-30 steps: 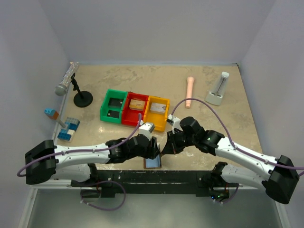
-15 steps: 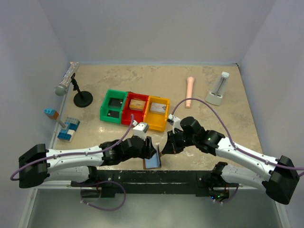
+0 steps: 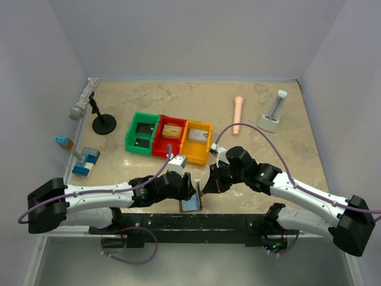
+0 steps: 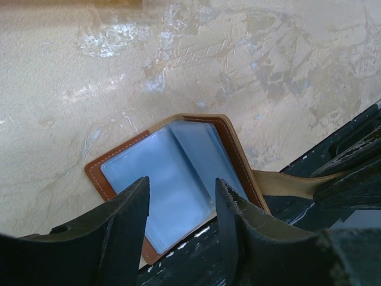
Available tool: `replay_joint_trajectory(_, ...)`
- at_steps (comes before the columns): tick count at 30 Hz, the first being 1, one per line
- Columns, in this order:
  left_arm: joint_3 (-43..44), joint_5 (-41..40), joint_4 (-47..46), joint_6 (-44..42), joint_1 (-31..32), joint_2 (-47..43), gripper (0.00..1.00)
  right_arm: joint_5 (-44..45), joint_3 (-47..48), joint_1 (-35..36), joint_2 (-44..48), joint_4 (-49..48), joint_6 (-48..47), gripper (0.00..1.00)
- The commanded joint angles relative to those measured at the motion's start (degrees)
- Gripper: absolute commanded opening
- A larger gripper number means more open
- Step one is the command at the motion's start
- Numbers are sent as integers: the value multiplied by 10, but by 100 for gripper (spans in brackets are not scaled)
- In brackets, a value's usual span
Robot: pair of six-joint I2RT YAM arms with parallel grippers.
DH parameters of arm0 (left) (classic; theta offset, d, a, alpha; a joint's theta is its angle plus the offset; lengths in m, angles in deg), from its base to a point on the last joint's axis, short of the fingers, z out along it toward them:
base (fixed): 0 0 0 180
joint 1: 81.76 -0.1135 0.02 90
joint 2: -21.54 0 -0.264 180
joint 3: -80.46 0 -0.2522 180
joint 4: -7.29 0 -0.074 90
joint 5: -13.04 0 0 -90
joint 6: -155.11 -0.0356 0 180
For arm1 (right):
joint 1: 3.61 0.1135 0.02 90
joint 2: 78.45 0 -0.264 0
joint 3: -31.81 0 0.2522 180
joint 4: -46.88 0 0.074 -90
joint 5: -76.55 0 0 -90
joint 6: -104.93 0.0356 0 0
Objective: Take the credit cards out of the card holder
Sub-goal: Remove the credit card from the card holder.
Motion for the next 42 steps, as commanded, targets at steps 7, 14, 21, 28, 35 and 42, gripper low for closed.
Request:
replay_joint_trajectory(7, 28, 5, -21, -4, -2, -4, 53, 2, 17, 5, 16, -12, 5, 0)
replay_joint_trajectory(14, 35, 11, -24, -8, -1, 7, 53, 1, 17, 5, 12, -15, 5, 0)
replay_joint_trajectory(21, 39, 12, -28, -10, -1, 8, 52, -2, 12, 5, 11, -19, 6, 0)
replay_joint_trajectory(28, 49, 17, -22, -14, -1, 24, 52, -4, 14, 6, 10, -21, 7, 0)
replay_joint_trajectory(35, 47, 19, -16, -13, -1, 39, 49, -2, 18, 6, 16, -14, 3, 0)
replay_joint_trajectory(42, 32, 7, -15, -9, -2, 20, 48, 3, 21, 6, 17, -6, -1, 0)
